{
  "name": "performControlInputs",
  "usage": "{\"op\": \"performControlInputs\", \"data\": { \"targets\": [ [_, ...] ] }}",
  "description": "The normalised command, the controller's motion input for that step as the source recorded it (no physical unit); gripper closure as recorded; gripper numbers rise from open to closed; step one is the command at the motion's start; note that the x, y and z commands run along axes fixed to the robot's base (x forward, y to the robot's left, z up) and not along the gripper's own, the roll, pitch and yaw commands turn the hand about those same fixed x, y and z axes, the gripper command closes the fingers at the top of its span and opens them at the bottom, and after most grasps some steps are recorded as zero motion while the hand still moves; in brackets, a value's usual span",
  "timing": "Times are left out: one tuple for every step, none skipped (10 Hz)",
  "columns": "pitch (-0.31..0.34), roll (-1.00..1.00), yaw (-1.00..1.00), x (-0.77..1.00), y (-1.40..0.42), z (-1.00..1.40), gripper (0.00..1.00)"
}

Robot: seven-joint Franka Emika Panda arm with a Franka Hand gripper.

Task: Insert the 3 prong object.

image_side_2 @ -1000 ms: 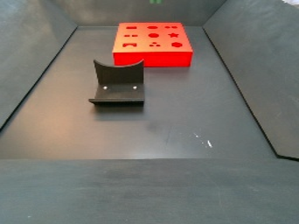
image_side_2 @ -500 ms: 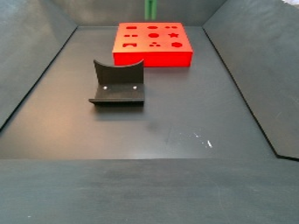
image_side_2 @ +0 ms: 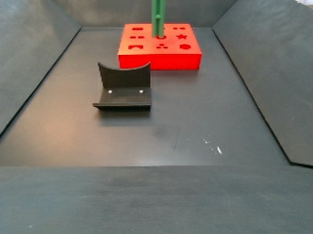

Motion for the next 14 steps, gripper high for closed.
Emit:
{"op": "performControlInputs", "data": {
  "targets": [
    [-0.089, -0.09, -0.30, -0.01, 0.14, -0.13, 1.00],
    [-0.099, -0.12, -0.19, 0.00, 0.10, -0.10, 1.00],
    [-0.123, -0.15, -0.01, 0.00, 0.00, -0.11, 1.00],
    [-0.149, -0.20, 0.00, 0.00, 0.00, -0.13, 1.00],
    [-0.157, -0.22, 0.00, -0.03, 0.00, -0.11, 1.00],
    [-0.150, -0.21, 0.00, -0.07, 0.00, -0.09, 1.00],
    [-0.144, -0.17, 0.00, -0.13, 0.00, -0.10, 1.00],
    [-0.131, -0.14, 0.00, -0.12, 0.00, -0.11, 1.00],
    [-0.114, -0.11, 0.04, -0.16, -0.01, -0.09, 1.00],
    [-0.086, -0.09, 0.07, -0.23, -0.02, -0.08, 1.00],
    [-0.100, -0.07, 0.09, -0.19, -0.05, -0.11, 1.00],
    [-0.099, -0.05, 0.11, -0.22, -0.08, -0.11, 1.00],
    [-0.147, -0.10, 0.19, -0.01, -0.04, -0.10, 1.00],
    [-0.140, -0.07, 0.43, 0.03, 0.00, -0.17, 1.00]
  ]
}}
